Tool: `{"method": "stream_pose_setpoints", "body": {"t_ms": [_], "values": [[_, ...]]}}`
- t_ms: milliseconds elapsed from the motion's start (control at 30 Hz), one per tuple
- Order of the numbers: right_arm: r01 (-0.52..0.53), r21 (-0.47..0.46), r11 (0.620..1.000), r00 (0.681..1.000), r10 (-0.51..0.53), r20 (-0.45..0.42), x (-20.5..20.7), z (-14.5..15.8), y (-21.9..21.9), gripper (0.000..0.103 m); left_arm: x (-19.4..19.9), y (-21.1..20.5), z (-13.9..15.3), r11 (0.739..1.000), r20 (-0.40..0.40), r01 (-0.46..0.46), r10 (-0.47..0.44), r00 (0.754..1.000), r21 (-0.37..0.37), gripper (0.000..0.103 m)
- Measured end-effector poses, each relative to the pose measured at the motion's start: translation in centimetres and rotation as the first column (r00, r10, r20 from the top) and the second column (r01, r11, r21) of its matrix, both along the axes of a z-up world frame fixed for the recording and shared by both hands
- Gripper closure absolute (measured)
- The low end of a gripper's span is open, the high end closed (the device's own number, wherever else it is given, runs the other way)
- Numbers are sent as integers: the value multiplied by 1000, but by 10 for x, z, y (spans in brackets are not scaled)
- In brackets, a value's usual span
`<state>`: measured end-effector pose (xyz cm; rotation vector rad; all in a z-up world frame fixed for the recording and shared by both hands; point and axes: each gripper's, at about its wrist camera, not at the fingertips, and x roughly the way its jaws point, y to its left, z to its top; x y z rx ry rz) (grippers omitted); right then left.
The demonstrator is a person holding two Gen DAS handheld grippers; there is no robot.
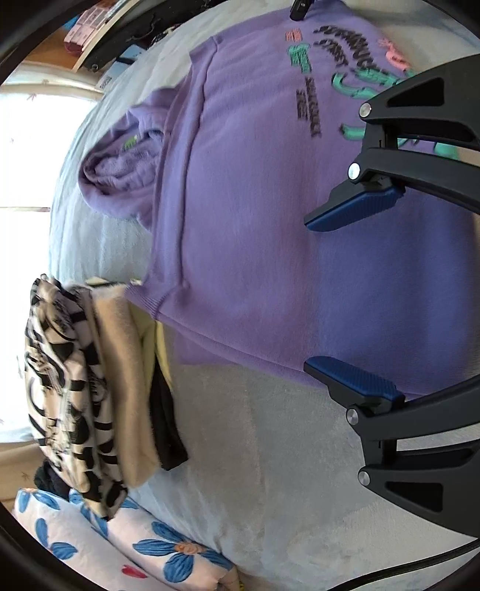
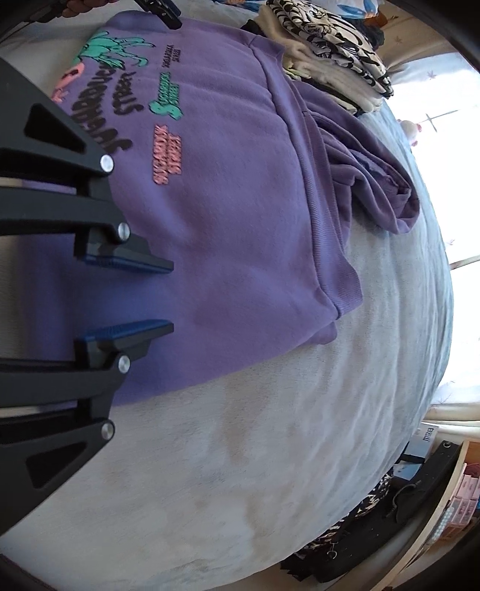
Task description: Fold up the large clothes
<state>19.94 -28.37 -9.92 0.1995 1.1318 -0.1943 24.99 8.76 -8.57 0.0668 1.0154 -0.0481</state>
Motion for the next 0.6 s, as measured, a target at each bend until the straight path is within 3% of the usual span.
{"method": "stream_pose_setpoints", "body": {"t_ms": [333, 600], "values": [[-51, -41, 998, 999, 51, 8, -44, 40, 22, 77, -57, -31, 39, 993, 44, 90, -93, 995, 72, 34], [-72, -65, 995, 996, 75, 51, -74, 73, 34, 76, -90, -34, 71, 988, 78, 137, -143, 987, 78, 34]]}}
